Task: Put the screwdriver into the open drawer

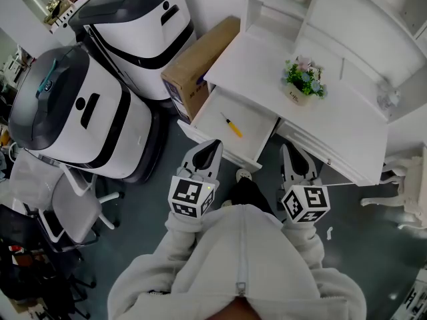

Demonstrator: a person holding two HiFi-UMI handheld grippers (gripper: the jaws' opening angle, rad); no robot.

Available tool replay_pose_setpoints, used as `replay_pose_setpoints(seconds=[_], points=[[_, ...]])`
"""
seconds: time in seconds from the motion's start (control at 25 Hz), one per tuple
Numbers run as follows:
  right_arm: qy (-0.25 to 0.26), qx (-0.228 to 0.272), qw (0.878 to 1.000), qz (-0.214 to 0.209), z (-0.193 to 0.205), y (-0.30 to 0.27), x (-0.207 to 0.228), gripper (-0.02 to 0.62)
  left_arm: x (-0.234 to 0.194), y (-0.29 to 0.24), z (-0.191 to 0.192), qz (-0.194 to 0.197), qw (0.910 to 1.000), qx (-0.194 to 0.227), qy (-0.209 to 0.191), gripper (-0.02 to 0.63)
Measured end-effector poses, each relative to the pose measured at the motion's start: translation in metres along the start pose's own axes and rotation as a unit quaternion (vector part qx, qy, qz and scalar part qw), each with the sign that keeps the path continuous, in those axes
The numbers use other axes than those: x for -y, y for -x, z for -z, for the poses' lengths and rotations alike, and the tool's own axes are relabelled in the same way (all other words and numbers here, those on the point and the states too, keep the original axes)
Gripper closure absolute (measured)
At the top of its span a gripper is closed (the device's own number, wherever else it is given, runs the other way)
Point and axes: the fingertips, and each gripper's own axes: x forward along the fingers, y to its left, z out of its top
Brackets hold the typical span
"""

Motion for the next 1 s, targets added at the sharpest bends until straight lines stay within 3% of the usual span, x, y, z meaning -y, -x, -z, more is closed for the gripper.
replay_pose_setpoints(seconds=[1.0], points=[[0.005,-0.02,1.0,0.008,0.014,0.005,0.006,0.558,0.009,-0.006,0.009,0.003,0.9999,-0.013,-0.001,0.588]])
